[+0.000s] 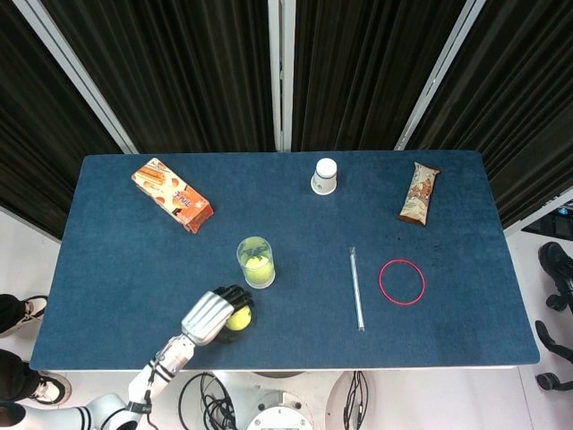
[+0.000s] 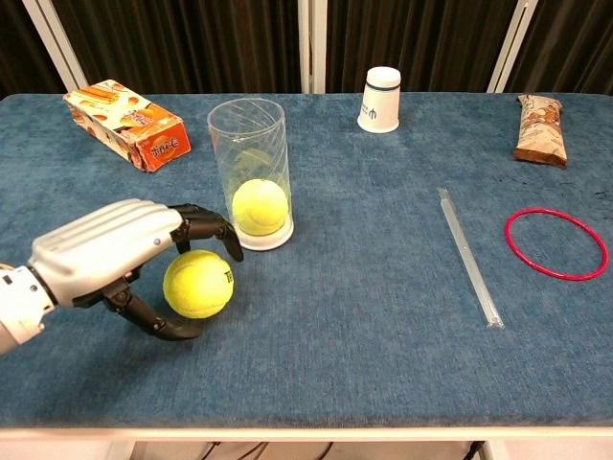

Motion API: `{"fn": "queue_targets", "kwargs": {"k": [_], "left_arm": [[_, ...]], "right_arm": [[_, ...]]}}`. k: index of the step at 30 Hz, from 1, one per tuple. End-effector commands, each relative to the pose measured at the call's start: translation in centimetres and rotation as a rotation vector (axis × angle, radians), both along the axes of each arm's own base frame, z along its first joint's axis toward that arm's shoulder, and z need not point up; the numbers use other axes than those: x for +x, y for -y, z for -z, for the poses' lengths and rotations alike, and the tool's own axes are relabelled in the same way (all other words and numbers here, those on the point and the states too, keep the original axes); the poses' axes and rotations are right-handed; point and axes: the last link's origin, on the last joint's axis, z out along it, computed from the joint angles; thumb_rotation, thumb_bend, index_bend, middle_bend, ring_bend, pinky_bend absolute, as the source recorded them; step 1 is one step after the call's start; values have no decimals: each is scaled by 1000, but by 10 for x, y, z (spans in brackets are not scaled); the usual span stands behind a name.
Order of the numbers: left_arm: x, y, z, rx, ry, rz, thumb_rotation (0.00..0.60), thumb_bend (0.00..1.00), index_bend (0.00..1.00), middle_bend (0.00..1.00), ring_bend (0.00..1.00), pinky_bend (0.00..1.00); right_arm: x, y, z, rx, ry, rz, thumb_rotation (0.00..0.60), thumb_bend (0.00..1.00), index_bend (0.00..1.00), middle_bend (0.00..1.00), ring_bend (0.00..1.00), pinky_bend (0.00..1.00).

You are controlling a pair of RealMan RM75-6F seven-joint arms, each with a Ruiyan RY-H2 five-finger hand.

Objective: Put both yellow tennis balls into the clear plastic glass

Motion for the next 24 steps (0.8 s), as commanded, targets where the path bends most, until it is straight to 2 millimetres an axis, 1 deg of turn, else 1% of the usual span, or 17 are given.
{"fn": "queue_targets", "kwargs": {"k": [1, 5, 7, 10, 14, 21, 24], "left_arm": [[0, -2, 3, 16, -20, 13, 600, 141, 394, 346, 295, 502], [0, -4, 5, 43, -37, 27, 600, 170, 492, 465, 429, 642], [2, -5, 3, 63, -30, 39, 600, 196, 535, 506, 480, 699], [6, -6, -4, 104, -6, 64, 600, 228, 574, 546, 529, 748], [15, -12, -28, 200, 31, 104, 600, 236, 581, 552, 537, 750], [34, -34, -93, 418, 78, 134, 600, 246, 599, 570, 555, 764], [48, -43, -113, 475, 125, 151, 600, 260, 613, 584, 569, 784]], "right_arm": [[0, 0, 0, 1, 0, 0, 600, 312, 0, 0, 0, 0], [0, 0, -1, -2, 0, 3, 600, 313, 0, 0, 0, 0], [-1, 0, -1, -2, 1, 5, 600, 313, 0, 0, 0, 0], [-1, 0, -1, -3, 1, 8, 600, 313, 0, 0, 0, 0], [-1, 0, -2, -5, 2, 5, 600, 313, 0, 0, 0, 0], [0, 1, -2, -9, 6, -2, 600, 313, 0, 0, 0, 0], [1, 1, -2, -9, 6, -4, 600, 313, 0, 0, 0, 0]]}}
